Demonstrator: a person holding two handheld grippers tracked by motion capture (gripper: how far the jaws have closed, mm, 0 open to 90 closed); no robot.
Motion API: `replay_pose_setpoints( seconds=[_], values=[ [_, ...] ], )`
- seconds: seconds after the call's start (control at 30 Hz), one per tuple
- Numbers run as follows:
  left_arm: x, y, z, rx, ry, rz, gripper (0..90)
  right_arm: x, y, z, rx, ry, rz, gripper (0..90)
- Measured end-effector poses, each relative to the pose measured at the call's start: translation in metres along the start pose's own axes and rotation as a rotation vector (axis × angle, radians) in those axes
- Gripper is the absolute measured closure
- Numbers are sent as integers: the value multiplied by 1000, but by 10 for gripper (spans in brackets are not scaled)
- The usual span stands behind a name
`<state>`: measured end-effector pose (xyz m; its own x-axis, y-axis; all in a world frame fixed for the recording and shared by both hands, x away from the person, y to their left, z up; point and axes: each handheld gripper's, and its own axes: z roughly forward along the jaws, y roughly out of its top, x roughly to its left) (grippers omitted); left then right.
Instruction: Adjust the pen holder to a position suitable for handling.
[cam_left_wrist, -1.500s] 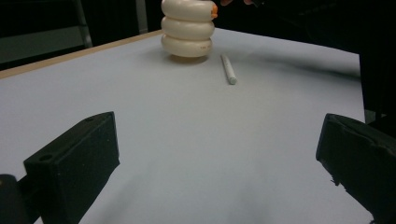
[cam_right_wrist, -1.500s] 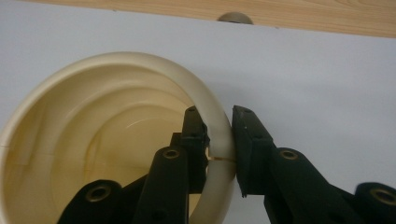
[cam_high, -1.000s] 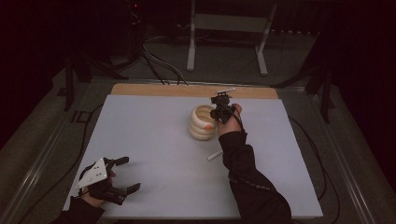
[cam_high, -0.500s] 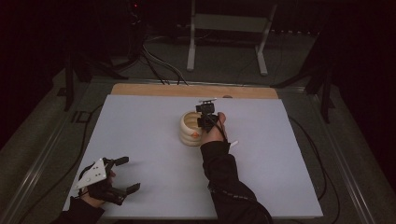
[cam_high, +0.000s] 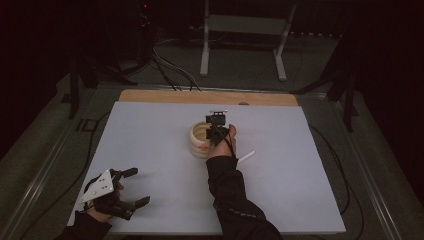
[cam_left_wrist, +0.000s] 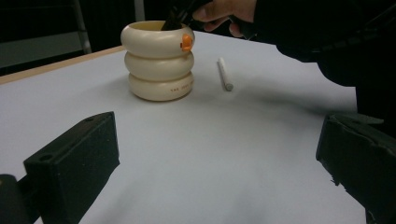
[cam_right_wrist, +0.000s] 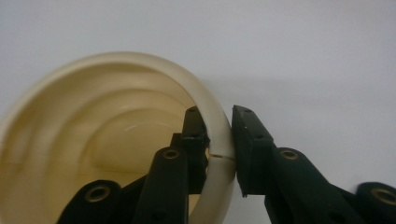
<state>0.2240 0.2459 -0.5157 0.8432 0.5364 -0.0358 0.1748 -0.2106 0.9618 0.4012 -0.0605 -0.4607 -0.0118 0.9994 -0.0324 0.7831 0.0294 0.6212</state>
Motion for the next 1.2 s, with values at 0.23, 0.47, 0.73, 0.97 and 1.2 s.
replay_pose_setpoints(
  seconds=[0.23,0.47,0.73,0.97,1.2],
  values=[
    [0,0,0,-1,2,1,2,-6,2,-3,-25,62,30,617],
    [0,0,-1,-2,1,2,2,-13,7,-10,-55,108,25,462],
    [0,0,-1,1,2,3,2,-24,15,-16,-67,186,-2,297],
    [0,0,-1,-1,4,5,2,-40,23,-23,-79,285,-40,140],
    [0,0,-1,0,5,4,2,-54,26,-27,-72,356,-72,109]
  ],
)
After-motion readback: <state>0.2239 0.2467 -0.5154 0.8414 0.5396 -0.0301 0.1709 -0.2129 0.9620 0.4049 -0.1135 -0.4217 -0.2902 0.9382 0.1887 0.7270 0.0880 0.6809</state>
